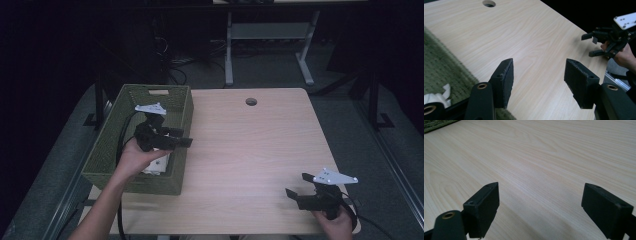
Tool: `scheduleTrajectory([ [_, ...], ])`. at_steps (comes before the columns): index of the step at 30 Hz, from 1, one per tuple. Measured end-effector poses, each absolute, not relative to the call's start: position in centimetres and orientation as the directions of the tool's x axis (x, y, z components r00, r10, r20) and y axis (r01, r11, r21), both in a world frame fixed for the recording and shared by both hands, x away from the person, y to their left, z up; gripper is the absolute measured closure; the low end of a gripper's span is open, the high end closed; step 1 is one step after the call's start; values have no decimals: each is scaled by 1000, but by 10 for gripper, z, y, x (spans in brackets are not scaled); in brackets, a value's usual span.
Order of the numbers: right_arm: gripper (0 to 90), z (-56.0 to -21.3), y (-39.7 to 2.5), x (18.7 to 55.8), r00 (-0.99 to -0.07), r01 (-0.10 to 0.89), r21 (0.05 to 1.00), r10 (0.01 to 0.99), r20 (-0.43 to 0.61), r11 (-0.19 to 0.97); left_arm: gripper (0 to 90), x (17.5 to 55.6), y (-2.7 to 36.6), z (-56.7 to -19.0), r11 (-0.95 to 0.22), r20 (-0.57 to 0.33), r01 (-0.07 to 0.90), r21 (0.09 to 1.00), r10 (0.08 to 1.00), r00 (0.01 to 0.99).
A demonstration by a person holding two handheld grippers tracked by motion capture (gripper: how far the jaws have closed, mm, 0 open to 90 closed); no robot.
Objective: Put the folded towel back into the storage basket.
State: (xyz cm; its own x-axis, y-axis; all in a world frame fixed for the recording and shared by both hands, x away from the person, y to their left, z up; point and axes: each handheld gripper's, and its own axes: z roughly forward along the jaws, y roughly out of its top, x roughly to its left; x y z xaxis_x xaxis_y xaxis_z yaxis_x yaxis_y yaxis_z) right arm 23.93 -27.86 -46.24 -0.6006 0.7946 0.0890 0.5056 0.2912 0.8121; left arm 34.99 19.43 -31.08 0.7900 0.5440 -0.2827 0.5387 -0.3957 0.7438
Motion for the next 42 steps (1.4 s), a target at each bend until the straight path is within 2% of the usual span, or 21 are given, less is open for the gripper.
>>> scheduleTrajectory([
  [22, 144, -462, -278, 238, -610, 500, 815, 787, 91, 294, 397, 348, 148, -319, -442, -284, 519, 732, 494, 822],
  [42, 143, -460, -280, 237, -617, 491, 821, 781, 92, 291, 345, 346, 97, -330, -504, -267, 496, 707, 459, 848],
])
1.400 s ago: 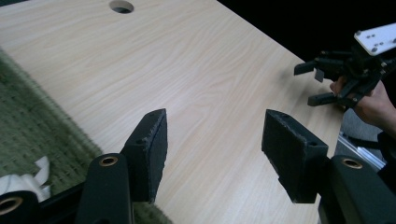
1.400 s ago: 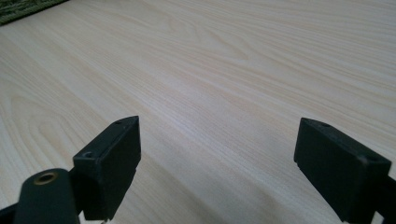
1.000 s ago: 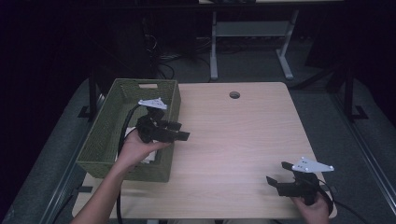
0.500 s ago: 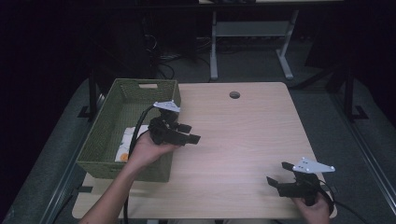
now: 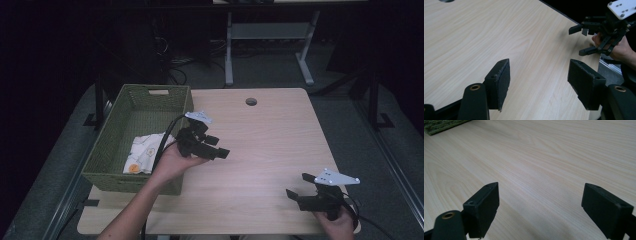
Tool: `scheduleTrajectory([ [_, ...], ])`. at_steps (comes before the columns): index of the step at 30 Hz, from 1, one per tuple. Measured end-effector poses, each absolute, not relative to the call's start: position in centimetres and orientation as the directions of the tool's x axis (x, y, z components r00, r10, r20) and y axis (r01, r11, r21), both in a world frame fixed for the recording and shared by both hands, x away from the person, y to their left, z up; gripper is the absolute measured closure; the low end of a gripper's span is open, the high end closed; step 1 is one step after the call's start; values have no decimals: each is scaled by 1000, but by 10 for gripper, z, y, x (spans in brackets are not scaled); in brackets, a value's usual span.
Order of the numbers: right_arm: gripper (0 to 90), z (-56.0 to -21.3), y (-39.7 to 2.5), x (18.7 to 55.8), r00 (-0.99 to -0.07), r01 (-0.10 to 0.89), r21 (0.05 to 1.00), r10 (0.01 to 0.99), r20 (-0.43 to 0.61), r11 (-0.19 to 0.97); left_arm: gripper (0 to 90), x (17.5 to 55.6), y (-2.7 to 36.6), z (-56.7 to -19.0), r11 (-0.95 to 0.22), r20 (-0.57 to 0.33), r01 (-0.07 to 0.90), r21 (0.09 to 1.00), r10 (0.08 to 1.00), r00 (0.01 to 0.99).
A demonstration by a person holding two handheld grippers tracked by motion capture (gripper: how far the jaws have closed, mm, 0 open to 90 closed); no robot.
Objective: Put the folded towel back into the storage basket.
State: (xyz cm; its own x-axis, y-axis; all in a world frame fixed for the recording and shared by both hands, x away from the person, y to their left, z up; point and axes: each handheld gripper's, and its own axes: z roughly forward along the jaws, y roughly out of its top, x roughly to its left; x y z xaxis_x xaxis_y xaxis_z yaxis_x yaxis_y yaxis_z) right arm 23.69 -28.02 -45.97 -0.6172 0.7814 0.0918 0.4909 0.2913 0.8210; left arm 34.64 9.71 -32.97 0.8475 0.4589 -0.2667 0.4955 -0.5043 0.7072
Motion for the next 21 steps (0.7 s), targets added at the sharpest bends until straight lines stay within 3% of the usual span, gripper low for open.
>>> scheduleTrajectory([
  [21, 142, -458, -284, 237, -616, 487, 827, 782, 98, 281, 328, 345, 50, -353, -524, -292, 499, 691, 429, 855],
])
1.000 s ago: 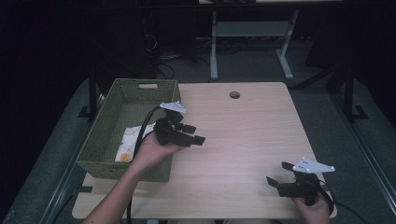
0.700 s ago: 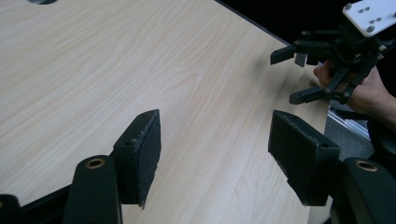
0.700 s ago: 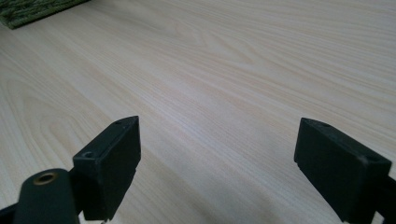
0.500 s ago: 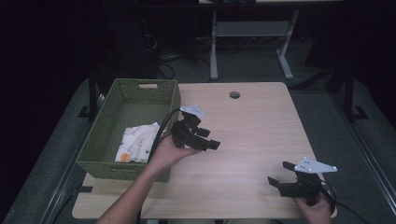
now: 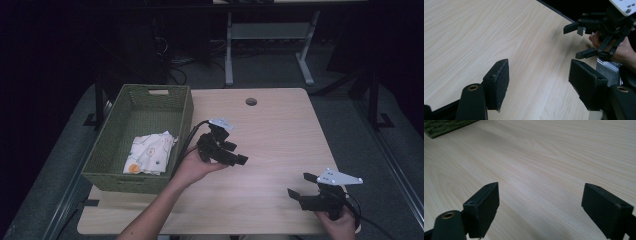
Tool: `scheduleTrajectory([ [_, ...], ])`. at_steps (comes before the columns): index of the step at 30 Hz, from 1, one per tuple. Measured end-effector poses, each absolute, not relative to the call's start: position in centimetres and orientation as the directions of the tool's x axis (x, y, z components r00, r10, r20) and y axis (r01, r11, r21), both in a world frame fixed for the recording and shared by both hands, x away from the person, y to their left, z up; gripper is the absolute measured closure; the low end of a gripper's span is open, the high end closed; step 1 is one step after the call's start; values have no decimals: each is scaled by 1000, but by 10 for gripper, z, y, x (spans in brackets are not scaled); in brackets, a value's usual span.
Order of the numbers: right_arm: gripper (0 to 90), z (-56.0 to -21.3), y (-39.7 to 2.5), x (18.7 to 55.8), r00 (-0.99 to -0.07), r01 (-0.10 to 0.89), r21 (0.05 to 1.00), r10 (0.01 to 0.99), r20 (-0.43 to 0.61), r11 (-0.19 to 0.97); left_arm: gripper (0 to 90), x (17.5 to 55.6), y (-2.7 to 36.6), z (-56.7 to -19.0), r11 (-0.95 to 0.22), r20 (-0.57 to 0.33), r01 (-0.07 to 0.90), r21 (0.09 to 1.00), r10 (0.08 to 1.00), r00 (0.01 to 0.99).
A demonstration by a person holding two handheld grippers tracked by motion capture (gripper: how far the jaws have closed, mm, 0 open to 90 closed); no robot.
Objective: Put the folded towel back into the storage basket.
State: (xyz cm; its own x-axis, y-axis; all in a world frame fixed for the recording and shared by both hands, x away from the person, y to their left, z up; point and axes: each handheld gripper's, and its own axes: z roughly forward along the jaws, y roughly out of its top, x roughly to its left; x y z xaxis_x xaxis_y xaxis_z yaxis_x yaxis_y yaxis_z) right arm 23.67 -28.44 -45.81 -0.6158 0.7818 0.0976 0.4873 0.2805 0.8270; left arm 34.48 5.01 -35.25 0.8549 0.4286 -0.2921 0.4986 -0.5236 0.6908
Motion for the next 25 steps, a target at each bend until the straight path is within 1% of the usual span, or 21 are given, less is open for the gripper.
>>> scheduleTrajectory([
  [23, 142, -459, -288, 236, -607, 497, 824, 788, 106, 272, 319, 337, 12, -375, -552, -307, 488, 677, 390, 868],
  [25, 142, -459, -289, 236, -606, 495, 825, 788, 102, 273, 306, 336, 10, -378, -556, -312, 491, 671, 389, 867],
])
